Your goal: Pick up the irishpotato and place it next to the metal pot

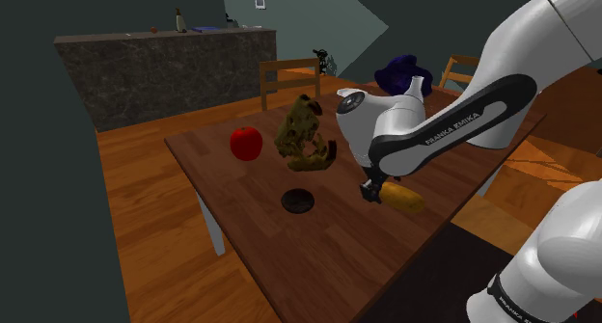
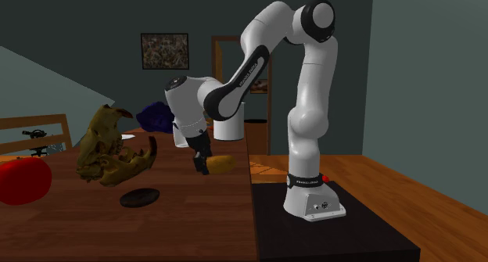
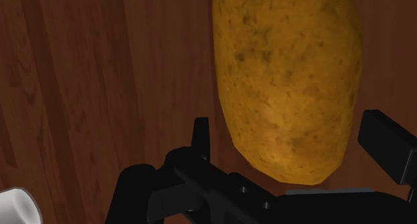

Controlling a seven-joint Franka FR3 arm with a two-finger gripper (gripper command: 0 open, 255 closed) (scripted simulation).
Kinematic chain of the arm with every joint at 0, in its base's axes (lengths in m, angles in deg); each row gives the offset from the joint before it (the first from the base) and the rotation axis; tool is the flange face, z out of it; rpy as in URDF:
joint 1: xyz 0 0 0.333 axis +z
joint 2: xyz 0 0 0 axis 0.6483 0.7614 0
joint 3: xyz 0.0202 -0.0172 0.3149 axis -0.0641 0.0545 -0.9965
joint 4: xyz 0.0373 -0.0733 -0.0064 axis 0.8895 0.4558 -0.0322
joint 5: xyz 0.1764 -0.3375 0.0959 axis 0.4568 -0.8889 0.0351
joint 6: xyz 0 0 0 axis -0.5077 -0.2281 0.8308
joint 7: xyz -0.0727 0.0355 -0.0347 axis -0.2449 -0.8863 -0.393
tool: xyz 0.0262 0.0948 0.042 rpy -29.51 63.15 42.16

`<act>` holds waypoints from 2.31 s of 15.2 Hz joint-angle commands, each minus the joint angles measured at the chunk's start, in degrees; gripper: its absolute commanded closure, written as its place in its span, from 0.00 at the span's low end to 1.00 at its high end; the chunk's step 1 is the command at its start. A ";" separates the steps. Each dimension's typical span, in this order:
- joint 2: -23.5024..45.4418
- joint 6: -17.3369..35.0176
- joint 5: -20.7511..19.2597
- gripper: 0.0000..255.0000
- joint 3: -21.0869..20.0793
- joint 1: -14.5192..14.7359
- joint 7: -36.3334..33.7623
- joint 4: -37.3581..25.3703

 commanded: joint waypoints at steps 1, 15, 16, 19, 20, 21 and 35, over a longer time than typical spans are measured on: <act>0.01 0.04 -0.02 0.00 0.01 -0.01 -0.01 0.02; -1.28 -1.45 0.69 1.00 0.09 0.18 1.00 -0.45; -1.90 -2.19 1.02 1.00 0.13 0.27 1.48 -0.70; -3.67 -4.45 1.91 1.00 0.27 0.52 2.88 -1.55; -4.23 -5.20 2.18 1.00 0.32 0.60 3.33 -1.87; -4.77 -5.96 2.43 1.00 0.37 0.67 3.76 -2.19; -10.62 -16.46 4.74 1.00 0.99 1.33 9.10 -8.13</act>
